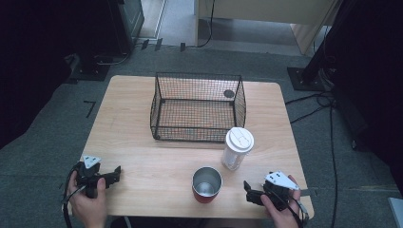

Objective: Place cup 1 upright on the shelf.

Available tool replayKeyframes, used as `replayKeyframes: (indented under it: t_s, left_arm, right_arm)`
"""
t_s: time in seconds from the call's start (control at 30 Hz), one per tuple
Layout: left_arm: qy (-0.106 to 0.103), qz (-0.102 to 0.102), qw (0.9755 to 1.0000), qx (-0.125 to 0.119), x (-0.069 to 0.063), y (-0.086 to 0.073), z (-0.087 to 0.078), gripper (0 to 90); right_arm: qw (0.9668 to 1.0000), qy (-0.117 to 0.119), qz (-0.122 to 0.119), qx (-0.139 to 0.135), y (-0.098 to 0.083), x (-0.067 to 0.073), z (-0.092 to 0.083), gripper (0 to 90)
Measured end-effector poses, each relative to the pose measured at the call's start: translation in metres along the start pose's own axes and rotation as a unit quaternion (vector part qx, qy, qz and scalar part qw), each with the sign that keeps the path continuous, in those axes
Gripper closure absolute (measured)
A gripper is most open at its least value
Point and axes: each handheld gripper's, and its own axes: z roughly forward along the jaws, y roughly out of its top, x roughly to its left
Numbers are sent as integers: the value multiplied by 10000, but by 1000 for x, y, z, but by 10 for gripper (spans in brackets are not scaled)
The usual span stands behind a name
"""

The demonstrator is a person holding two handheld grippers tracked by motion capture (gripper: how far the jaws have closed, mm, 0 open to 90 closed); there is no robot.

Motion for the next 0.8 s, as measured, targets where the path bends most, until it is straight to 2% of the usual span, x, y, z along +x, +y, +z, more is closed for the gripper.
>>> replayKeyframes:
  t_s: [0.03,0.17,0.4,0.5,0.77,0.8]
  left_arm:
    - [2,-3,10000,-7,0,0,0,0]
    - [19,-30,10000,-5,-1,0,1,0]
    - [6,-12,10000,-7,-1,0,1,0]
    - [4,-5,10000,-3,-1,0,1,0]
    - [-2,0,10000,-6,-1,0,1,0]
    - [-2,5,10000,-3,-1,0,1,0]
  right_arm:
    - [10000,88,-27,-14,0,6,0,1]
    - [9997,201,-160,-32,1,16,-1,1]
    - [9988,422,-229,-54,3,33,0,1]
    - [9977,591,-317,-57,3,43,0,1]
    - [9963,732,-410,-165,4,55,-3,1]
    - [9957,804,-429,-164,5,58,-3,1]
